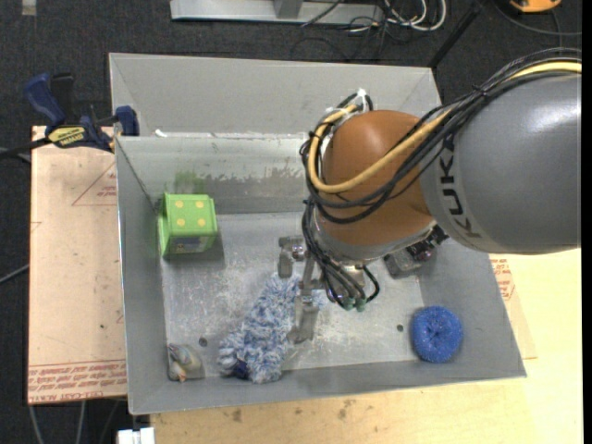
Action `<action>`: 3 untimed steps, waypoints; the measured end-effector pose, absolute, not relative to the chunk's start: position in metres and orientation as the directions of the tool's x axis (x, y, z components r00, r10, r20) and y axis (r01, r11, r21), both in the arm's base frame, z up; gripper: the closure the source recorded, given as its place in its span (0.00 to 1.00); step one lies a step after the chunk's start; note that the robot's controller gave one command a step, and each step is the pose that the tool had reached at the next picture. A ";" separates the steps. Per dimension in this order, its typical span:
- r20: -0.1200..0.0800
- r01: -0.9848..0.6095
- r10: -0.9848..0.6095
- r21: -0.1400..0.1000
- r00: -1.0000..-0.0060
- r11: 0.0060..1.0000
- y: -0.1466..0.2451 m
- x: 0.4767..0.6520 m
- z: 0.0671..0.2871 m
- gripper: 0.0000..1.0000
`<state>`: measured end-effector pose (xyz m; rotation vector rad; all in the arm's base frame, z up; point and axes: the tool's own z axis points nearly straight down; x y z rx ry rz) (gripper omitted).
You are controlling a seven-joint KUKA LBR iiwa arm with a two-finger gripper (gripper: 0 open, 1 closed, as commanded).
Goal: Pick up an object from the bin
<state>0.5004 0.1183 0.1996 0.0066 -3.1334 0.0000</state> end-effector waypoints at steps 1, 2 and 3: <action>0.000 -0.001 -0.001 0.001 -1.000 1.000 0.118 0.502 0.204 0.00; -0.003 -0.121 -0.121 0.001 -0.993 0.993 0.119 0.494 0.138 0.00; -0.010 -0.507 -0.507 -0.001 -0.862 0.862 0.124 0.494 0.077 0.00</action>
Offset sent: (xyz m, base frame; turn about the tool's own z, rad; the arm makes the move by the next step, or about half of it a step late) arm -0.0152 0.0015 -0.1296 -0.2363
